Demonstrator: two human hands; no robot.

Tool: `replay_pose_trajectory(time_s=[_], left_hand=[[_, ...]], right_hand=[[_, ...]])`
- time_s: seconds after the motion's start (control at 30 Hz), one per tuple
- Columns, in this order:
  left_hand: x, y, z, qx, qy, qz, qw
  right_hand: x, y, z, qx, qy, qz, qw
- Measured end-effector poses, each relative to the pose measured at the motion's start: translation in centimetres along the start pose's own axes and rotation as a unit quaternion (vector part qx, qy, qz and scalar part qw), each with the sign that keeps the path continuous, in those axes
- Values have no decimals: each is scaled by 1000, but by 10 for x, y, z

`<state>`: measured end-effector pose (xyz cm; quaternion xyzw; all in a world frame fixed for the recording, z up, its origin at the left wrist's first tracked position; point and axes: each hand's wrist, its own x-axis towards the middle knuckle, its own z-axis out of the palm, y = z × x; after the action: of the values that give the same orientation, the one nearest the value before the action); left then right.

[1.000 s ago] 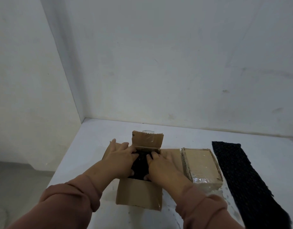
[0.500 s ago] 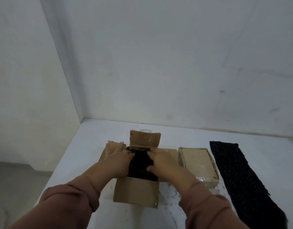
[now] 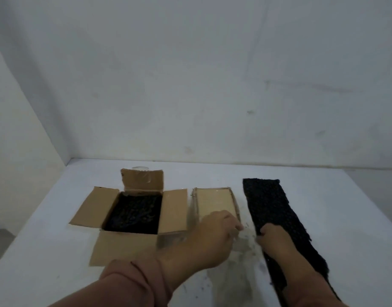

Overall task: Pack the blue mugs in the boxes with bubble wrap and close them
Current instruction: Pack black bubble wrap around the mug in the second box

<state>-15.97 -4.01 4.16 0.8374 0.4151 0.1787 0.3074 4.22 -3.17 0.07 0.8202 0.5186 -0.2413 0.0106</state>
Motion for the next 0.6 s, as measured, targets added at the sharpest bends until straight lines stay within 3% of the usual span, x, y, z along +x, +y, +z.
replay_pose_trajectory(time_s=[0.1, 0.23, 0.33, 0.43, 0.5, 0.6], left_hand=[[25, 35, 31, -75, -111, -81, 988], [57, 58, 67, -178, -225, -229, 930], [75, 53, 95, -244, -164, -339, 894], [92, 48, 112, -402, -101, -447, 792], [104, 49, 115, -497, -69, -440, 745], [121, 59, 99, -561, -1, -400, 725]], right_hand=[[6, 35, 23, -56, -54, 31, 997], [12, 59, 37, -86, 38, -38, 995], [21, 71, 40, -51, 65, -69, 994], [26, 75, 27, 102, 84, -84, 988], [24, 72, 13, 173, 108, -123, 971], [12, 57, -11, 229, 172, -230, 930]])
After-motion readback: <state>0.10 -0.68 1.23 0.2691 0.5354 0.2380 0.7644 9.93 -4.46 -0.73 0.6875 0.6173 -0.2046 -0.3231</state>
